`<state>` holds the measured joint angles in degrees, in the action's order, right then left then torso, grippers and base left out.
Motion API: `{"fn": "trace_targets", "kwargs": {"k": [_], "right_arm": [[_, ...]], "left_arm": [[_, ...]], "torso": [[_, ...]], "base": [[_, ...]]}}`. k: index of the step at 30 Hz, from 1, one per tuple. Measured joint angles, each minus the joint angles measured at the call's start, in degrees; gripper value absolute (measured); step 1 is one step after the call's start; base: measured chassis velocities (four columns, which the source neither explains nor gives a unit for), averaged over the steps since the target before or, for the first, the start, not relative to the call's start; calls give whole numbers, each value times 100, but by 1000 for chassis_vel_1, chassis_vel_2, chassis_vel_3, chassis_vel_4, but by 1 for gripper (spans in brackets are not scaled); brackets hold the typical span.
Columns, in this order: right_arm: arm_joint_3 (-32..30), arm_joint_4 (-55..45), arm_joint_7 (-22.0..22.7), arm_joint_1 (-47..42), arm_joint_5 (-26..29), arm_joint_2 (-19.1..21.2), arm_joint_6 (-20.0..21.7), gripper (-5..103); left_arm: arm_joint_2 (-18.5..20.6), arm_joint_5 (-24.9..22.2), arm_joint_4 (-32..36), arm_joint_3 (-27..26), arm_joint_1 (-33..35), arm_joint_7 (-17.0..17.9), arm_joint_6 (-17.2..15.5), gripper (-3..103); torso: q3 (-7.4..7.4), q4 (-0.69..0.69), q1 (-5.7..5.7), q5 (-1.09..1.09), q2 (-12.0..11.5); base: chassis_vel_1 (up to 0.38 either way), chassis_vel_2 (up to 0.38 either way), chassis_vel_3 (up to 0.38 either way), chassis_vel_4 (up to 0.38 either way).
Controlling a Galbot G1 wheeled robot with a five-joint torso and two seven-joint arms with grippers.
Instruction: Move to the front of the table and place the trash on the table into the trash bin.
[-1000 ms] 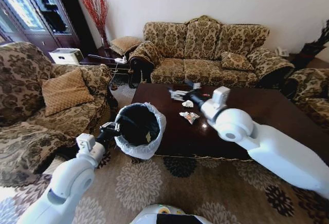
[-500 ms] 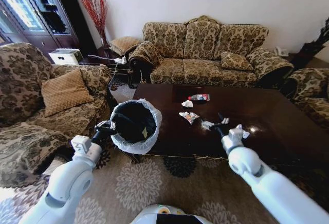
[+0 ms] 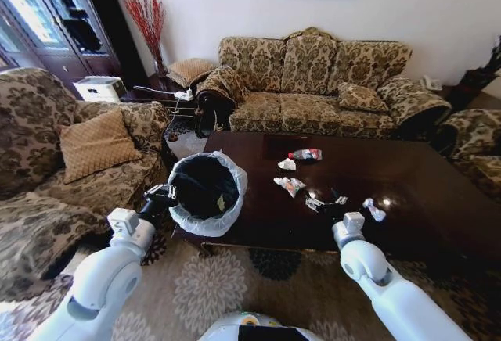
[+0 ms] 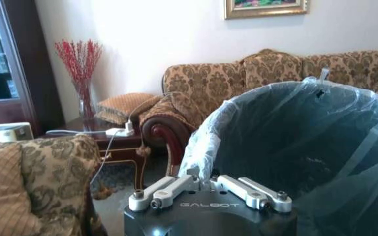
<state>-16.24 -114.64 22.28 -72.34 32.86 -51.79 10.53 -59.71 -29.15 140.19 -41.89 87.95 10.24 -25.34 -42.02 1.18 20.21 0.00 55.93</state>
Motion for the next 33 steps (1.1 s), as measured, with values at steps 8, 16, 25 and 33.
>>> {"fn": "trace_targets", "kwargs": {"k": [8,16,25,33], "right_arm": [[150,535,31,181,-87,-446,-93,100],[367,1581,-212,601,64,-917,-354,100],[796,2852,-787,1356,112,-1310,-779,100],[1119,3453,-1101,1854,232,-1537,-944,100]], "left_arm": [[43,30,14,9,37,3,85,1],[56,104,-65,55,46,11,99,1],[43,96,-133,20,61,10,153,1],[3,87,-136,-29,118,1,197,1]], "torso": [[-3,0,9,2,-3],[3,0,-9,-1,2],[-1,-1,4,0,-1],[0,0,-1,-1,0]], "base": [[-141,141,129,-131],[22,-14,-18,19],[-23,-12,-12,-21],[-6,-5,-3,-8]]}}
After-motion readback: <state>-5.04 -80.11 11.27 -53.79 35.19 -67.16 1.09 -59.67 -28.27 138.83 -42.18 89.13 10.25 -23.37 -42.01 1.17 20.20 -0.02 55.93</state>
